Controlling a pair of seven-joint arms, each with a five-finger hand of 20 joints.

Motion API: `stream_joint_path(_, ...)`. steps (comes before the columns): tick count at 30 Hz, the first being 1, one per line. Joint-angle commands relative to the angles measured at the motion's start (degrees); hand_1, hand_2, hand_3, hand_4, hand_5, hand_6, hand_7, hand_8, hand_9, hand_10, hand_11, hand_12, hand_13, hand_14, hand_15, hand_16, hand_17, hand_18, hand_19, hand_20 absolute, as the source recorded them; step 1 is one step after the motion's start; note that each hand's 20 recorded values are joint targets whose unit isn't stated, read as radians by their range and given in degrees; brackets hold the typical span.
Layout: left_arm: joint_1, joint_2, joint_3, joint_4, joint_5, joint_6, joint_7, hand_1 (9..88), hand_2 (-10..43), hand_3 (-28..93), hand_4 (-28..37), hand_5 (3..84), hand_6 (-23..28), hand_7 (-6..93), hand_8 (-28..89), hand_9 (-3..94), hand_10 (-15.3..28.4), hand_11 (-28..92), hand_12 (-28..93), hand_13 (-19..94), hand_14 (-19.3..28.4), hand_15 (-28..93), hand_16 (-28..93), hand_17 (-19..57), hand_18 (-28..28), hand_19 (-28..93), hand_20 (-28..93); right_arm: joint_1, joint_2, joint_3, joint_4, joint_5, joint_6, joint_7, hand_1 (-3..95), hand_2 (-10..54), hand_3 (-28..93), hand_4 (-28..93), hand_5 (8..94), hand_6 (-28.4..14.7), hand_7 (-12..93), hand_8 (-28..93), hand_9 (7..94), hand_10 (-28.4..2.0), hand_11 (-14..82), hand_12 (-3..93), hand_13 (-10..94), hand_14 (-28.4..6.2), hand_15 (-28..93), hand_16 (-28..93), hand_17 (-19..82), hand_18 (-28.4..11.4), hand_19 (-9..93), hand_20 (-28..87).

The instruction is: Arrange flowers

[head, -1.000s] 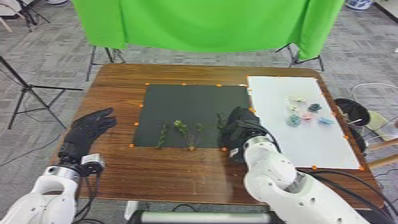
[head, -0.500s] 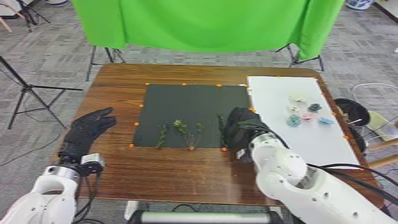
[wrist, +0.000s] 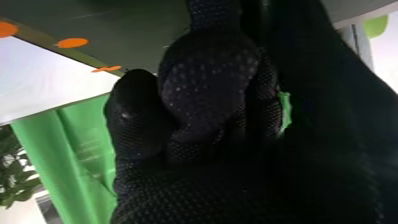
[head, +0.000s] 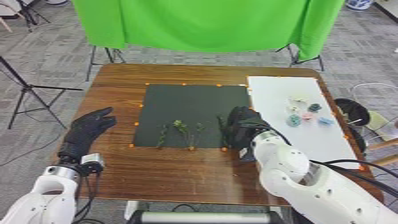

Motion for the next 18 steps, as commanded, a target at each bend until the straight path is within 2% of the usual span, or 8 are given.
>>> stream_joint_path(1,0.6,-0.26,-0.24,-0.22,-0.12,-0.04,0.17,27.3,-9.4,70,-21.0,48.4,0.0,16.8,-8,47.9,12.5,21,14,37,15.7,18,1,6.0,12.5,11,18,-0.4,0.1,-0.1,-0.2,0.0,-2.7,3.5,33.7,-9.5,68,-1,65.4,0.4,19,-9,81.6,-13.8,20.2,20.7,94,-2.2,49,30,68,-8.0,91,39)
stream_joint_path(7,0.4,-0.33,-0.02,-0.06,-0.09,-0.25,0.19,27.5,-9.5,70,-20.7,49.0,-1.0,17.2,-8,48.0,12.6,21,14,37,15.7,18,1,6.0,12.6,11,18,-0.5,0.6,0.7,-1.0,0.7,-4.7,3.6,27.3,-9.5,65,-3,61.4,0.2,15,-9,75.9,-16.4,15.2,18.7,94,-3.2,48,32,67,-8.9,92,39)
stream_joint_path(18,0.8,-0.34,-0.31,-0.28,-0.09,0.00,0.11,27.7,-9.5,70,-20.6,49.3,-1.4,17.3,-8,48.1,12.5,21,14,37,15.7,18,1,5.9,12.6,11,18,-0.8,2.1,2.6,-4.1,2.4,-8.0,2.4,25.2,-9.5,64,-3,60.0,0.4,13,-8,74.0,-16.7,12.8,17.7,94,-3.6,47,32,66,-9.9,93,39)
